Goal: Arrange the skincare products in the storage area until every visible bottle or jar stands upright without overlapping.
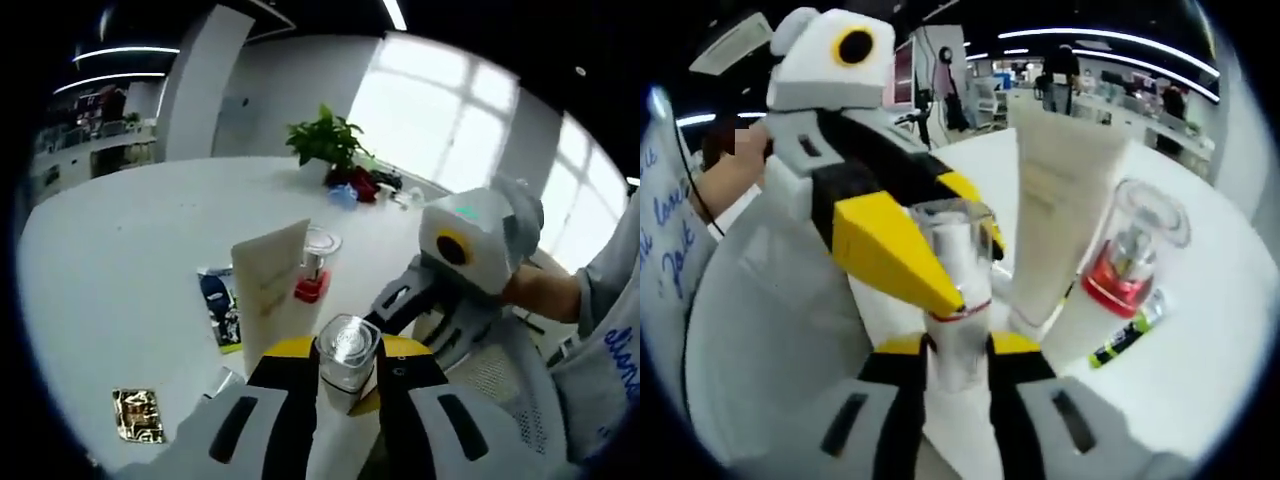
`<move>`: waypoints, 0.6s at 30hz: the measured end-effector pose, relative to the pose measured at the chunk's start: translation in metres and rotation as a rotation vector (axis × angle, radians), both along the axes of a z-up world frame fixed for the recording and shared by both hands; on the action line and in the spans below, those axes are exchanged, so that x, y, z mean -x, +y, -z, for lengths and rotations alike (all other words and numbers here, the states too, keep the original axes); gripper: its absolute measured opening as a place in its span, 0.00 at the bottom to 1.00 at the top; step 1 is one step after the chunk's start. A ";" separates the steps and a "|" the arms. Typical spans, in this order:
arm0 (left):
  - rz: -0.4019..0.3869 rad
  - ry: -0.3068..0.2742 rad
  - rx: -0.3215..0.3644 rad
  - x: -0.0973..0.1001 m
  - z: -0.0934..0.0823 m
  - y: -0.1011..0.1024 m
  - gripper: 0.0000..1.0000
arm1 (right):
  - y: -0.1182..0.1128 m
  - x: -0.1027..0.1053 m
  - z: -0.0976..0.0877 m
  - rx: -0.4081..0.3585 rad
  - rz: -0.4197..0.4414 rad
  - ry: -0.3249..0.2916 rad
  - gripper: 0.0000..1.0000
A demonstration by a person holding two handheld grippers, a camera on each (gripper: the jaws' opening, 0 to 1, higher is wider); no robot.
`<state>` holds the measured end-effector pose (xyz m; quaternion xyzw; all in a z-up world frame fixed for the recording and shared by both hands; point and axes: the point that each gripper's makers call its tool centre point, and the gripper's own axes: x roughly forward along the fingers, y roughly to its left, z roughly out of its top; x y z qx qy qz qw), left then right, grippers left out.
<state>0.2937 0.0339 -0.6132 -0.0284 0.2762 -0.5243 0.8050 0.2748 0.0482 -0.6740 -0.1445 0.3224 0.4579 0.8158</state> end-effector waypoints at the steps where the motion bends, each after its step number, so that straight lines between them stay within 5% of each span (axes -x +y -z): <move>1: 0.004 -0.001 -0.006 0.001 0.001 -0.001 0.18 | 0.000 0.000 0.001 0.006 0.001 -0.001 0.23; 18: 0.111 -0.073 -0.114 0.008 0.011 -0.020 0.18 | -0.015 -0.004 0.013 0.034 -0.074 -0.021 0.21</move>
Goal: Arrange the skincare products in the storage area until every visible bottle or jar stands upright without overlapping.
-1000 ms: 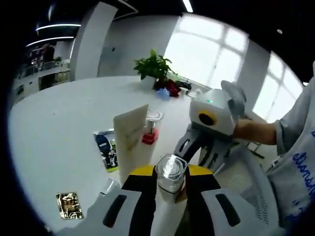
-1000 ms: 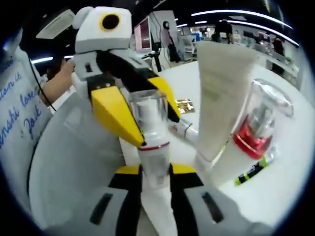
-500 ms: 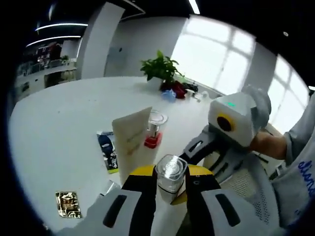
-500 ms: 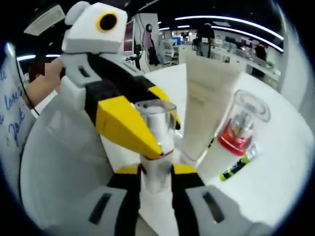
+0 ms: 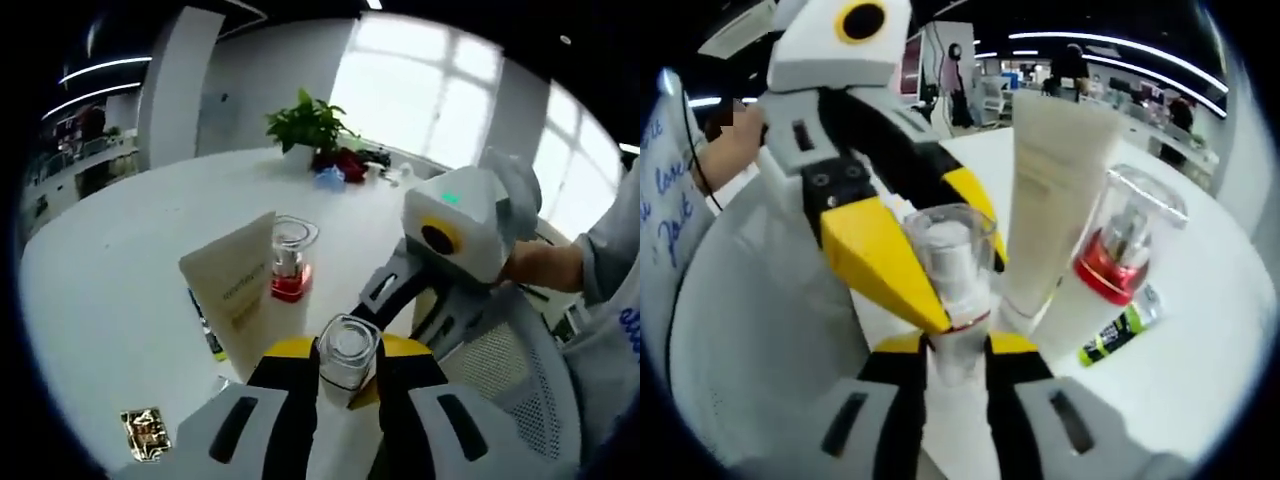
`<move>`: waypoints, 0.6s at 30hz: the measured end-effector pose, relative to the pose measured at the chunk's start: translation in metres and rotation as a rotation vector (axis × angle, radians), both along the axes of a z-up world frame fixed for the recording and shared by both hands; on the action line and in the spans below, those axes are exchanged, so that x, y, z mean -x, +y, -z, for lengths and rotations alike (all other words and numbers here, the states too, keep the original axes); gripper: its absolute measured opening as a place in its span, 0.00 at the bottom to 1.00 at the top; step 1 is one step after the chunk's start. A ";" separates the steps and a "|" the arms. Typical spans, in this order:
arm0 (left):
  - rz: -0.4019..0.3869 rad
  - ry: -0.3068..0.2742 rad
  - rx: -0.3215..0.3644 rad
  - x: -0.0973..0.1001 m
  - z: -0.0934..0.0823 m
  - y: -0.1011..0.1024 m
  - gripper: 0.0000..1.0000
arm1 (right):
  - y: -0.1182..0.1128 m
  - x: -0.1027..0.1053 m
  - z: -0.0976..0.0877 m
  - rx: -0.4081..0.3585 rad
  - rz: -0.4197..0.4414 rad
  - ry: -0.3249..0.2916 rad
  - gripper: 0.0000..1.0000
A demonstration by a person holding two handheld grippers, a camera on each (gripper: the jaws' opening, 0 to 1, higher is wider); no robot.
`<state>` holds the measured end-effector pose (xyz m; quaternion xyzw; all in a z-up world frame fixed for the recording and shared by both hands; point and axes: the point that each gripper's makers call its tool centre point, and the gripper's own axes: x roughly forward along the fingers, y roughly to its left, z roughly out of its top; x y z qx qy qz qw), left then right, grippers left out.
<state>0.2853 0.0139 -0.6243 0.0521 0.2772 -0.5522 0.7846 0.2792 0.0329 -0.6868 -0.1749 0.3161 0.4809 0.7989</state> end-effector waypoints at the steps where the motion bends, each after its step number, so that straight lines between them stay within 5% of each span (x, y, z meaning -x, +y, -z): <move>1: 0.011 -0.006 -0.009 0.001 0.001 -0.001 0.18 | -0.001 0.000 0.001 0.002 -0.008 -0.002 0.21; 18: 0.084 -0.066 -0.105 0.002 0.017 -0.014 0.18 | -0.009 -0.004 0.018 0.013 -0.080 -0.009 0.21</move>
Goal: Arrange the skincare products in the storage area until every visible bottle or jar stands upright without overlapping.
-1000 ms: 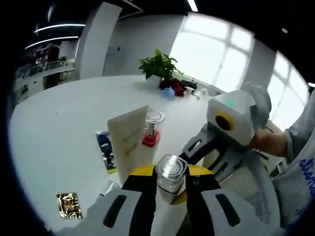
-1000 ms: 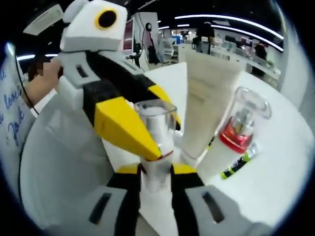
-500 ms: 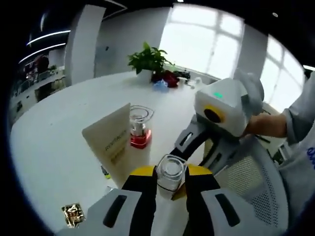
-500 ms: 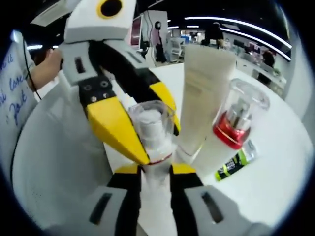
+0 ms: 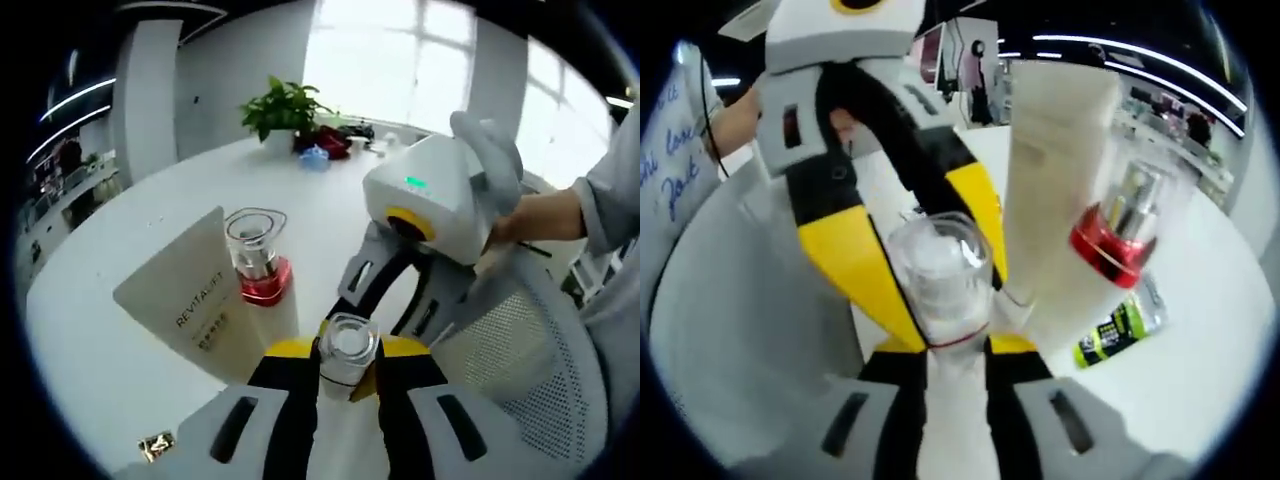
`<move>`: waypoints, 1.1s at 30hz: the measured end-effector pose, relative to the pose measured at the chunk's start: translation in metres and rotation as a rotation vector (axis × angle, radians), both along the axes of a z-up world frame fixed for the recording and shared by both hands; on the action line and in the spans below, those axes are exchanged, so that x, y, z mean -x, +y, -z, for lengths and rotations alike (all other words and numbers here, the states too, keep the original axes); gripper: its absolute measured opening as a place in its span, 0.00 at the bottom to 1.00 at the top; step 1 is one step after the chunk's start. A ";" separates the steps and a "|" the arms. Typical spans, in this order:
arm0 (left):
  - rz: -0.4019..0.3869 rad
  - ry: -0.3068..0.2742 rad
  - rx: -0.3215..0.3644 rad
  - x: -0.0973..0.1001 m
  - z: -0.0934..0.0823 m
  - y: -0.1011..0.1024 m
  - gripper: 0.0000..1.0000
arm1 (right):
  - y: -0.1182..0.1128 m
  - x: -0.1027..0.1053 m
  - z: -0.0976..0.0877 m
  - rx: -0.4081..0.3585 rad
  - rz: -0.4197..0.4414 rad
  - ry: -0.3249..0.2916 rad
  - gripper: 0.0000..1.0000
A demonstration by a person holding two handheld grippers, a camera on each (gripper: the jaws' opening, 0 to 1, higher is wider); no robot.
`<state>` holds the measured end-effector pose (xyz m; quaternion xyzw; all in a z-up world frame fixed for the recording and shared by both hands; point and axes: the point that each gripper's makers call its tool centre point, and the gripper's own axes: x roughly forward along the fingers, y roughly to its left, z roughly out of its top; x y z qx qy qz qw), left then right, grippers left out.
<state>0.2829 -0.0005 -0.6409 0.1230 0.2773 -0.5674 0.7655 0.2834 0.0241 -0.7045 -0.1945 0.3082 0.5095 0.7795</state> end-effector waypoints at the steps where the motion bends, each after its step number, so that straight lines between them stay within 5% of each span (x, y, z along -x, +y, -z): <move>1: 0.003 0.001 -0.002 0.000 0.001 0.000 0.18 | 0.000 0.000 0.000 0.000 -0.002 -0.001 0.21; 33: 0.050 -0.058 -0.059 -0.003 0.016 0.000 0.21 | -0.011 -0.005 0.008 -0.033 -0.033 -0.012 0.21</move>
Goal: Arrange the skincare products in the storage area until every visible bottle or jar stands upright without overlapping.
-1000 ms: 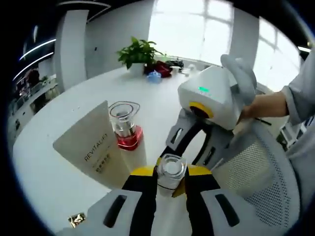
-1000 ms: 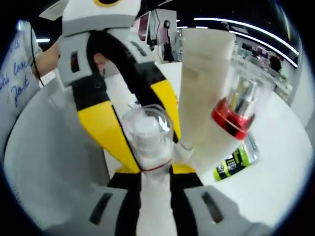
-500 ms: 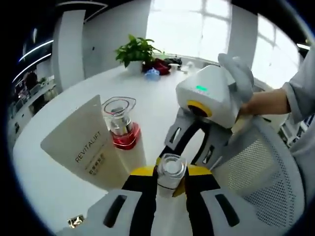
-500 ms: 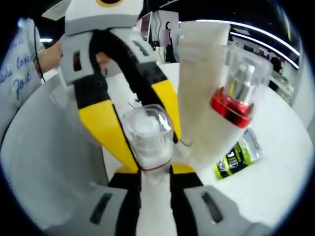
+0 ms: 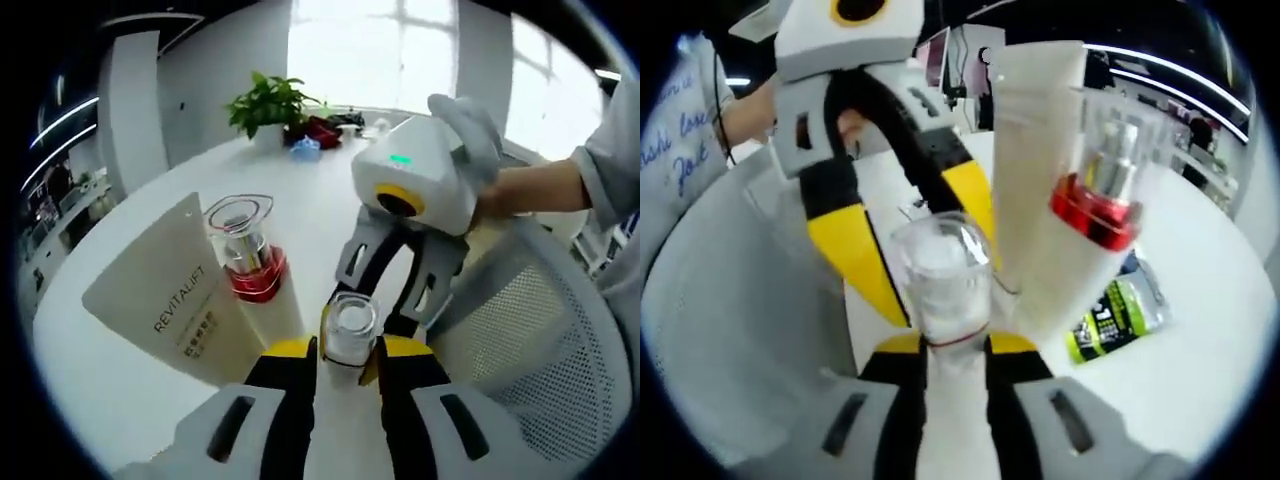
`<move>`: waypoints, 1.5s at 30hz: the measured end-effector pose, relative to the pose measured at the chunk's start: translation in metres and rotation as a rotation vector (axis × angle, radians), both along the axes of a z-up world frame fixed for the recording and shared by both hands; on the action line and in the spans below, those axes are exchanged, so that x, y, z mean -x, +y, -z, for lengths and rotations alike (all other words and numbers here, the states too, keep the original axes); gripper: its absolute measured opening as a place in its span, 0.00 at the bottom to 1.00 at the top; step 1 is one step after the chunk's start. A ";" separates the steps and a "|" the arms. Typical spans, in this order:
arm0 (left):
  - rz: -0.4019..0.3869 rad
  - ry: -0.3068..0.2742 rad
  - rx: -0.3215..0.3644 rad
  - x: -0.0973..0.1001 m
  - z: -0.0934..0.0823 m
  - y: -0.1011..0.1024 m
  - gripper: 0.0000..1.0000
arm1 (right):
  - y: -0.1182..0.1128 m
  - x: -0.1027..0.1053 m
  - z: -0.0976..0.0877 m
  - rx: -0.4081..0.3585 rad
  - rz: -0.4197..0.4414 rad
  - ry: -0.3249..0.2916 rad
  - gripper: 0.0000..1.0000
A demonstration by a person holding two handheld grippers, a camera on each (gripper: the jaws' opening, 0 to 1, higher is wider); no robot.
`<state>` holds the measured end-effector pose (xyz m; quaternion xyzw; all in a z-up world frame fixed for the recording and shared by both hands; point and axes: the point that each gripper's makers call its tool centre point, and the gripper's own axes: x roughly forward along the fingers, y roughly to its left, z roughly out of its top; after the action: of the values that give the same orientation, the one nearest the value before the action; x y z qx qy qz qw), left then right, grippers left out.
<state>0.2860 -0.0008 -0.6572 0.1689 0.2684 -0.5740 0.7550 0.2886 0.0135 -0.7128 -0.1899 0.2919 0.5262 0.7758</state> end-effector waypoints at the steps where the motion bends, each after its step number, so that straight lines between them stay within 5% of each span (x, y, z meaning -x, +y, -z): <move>1: 0.000 0.002 -0.003 0.000 0.001 0.001 0.20 | 0.000 0.000 0.000 0.000 -0.005 -0.002 0.21; 27: -0.026 0.051 -0.067 0.002 0.034 0.007 0.19 | -0.021 0.003 0.000 0.024 0.049 0.015 0.24; 45: -0.062 0.085 -0.082 0.003 0.046 0.005 0.10 | -0.022 0.004 0.000 0.024 0.088 0.042 0.14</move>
<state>0.2835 0.0045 -0.7035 0.1670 0.3286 -0.5454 0.7528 0.2849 -0.0085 -0.7129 -0.1753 0.3224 0.4919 0.7896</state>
